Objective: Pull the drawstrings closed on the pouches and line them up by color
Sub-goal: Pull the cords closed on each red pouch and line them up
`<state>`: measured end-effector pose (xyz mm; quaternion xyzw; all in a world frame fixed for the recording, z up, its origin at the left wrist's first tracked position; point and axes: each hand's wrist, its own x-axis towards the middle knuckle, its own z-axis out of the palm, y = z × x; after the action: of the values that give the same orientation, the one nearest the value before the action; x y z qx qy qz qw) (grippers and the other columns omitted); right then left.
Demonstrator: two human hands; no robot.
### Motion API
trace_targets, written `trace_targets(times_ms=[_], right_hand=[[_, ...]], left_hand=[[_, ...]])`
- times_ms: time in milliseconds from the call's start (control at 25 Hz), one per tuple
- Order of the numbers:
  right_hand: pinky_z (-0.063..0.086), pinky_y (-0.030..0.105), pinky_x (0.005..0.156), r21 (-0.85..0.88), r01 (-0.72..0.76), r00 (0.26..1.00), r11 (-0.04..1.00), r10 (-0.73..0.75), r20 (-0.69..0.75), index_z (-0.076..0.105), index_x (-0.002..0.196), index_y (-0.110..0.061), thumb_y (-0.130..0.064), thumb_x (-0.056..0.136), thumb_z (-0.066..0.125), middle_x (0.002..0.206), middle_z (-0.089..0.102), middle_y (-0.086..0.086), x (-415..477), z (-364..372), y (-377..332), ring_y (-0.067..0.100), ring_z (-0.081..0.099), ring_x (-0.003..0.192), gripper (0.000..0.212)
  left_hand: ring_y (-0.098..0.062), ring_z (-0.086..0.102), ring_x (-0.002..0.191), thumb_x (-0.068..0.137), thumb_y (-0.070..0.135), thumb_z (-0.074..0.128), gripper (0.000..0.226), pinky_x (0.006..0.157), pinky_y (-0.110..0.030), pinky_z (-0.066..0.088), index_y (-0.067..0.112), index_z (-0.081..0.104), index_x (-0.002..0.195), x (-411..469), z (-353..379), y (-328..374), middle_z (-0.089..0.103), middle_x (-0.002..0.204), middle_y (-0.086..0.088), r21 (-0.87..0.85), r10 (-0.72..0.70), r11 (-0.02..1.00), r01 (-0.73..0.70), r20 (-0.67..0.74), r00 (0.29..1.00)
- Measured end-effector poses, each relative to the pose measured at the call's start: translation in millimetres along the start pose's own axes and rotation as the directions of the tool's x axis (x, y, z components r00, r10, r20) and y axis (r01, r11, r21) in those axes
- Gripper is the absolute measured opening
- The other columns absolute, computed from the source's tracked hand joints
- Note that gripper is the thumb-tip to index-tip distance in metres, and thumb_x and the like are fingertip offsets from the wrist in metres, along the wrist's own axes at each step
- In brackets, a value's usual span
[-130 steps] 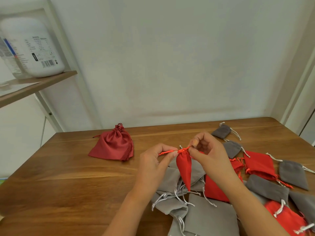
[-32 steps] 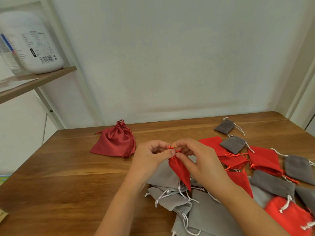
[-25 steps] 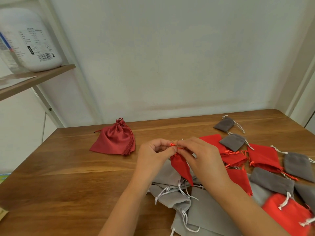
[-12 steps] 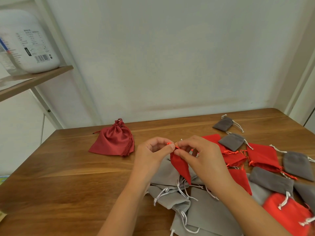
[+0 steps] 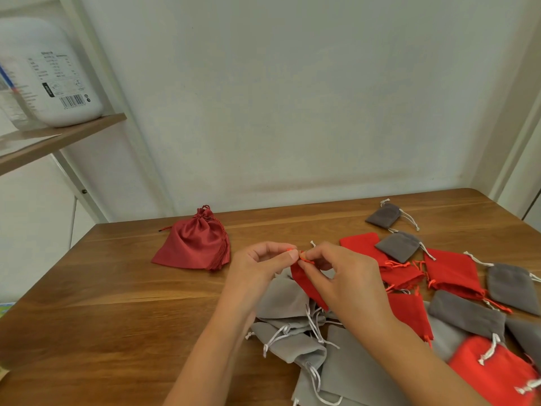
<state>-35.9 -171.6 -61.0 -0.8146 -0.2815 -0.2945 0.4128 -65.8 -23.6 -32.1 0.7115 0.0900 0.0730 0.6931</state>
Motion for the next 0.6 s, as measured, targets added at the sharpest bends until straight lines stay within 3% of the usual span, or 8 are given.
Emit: trace_targets(times_ms=[120, 240, 360, 520, 600], right_hand=[[0.050, 0.026, 0.060, 0.066, 0.022, 1.000, 0.998, -0.023, 0.014, 0.069, 0.081, -0.018, -0.021, 0.078, 0.072, 0.074, 0.067, -0.011, 1, -1, 0, 0.003, 0.061, 0.071, 0.005], [0.050, 0.024, 0.065, 0.215, 0.019, 0.999, 0.976, -0.026, 0.028, 0.068, 0.082, -0.017, -0.017, 0.080, 0.069, 0.080, 0.066, -0.011, 3, -5, -3, 0.003, 0.062, 0.077, 0.003], [0.051, 0.025, 0.068, 0.284, 0.033, 0.997, 0.958, -0.052, 0.059, 0.069, 0.084, -0.014, -0.015, 0.080, 0.070, 0.086, 0.064, -0.011, 7, -8, -3, 0.005, 0.062, 0.081, 0.005], [0.045, 0.017, 0.073, 0.328, 0.008, 0.990, 0.945, -0.052, 0.128, 0.070, 0.084, -0.018, -0.029, 0.082, 0.068, 0.094, 0.062, -0.014, 7, -9, -6, 0.007, 0.059, 0.090, 0.011], [0.039, 0.014, 0.081, 0.365, -0.094, 0.983, 0.926, 0.030, 0.179, 0.070, 0.081, -0.024, -0.041, 0.081, 0.064, 0.101, 0.064, -0.016, 8, -11, -3, 0.006, 0.058, 0.101, 0.018]], left_hand=[[-0.007, 0.047, 0.061, 0.058, 0.029, 0.078, 0.020, 0.068, -0.024, 0.040, 0.019, 0.076, 0.075, 2, -3, 0, 0.058, 0.057, 0.008, -0.049, -0.038, 0.998, 0.039, 0.030, 0.999], [-0.005, 0.042, 0.055, 0.058, 0.018, 0.076, 0.013, 0.051, -0.015, 0.032, 0.016, 0.076, 0.071, 5, -7, 1, 0.055, 0.058, 0.003, -0.204, -0.110, 0.970, 0.129, 0.101, 0.989], [-0.004, 0.043, 0.050, 0.061, 0.008, 0.071, 0.008, 0.044, -0.012, 0.031, 0.014, 0.074, 0.065, 6, -8, 2, 0.054, 0.060, 0.000, -0.332, -0.155, 0.920, 0.207, 0.175, 0.972], [-0.004, 0.038, 0.047, 0.062, 0.009, 0.070, 0.005, 0.045, -0.012, 0.031, 0.014, 0.071, 0.063, 4, -14, 6, 0.050, 0.052, 0.003, -0.225, -0.042, 0.970, 0.087, 0.195, 0.980], [-0.001, 0.042, 0.044, 0.064, 0.008, 0.069, 0.006, 0.047, -0.011, 0.036, 0.008, 0.066, 0.069, 2, -17, 9, 0.054, 0.049, 0.006, -0.156, 0.029, 0.988, 0.003, 0.201, 0.979]])
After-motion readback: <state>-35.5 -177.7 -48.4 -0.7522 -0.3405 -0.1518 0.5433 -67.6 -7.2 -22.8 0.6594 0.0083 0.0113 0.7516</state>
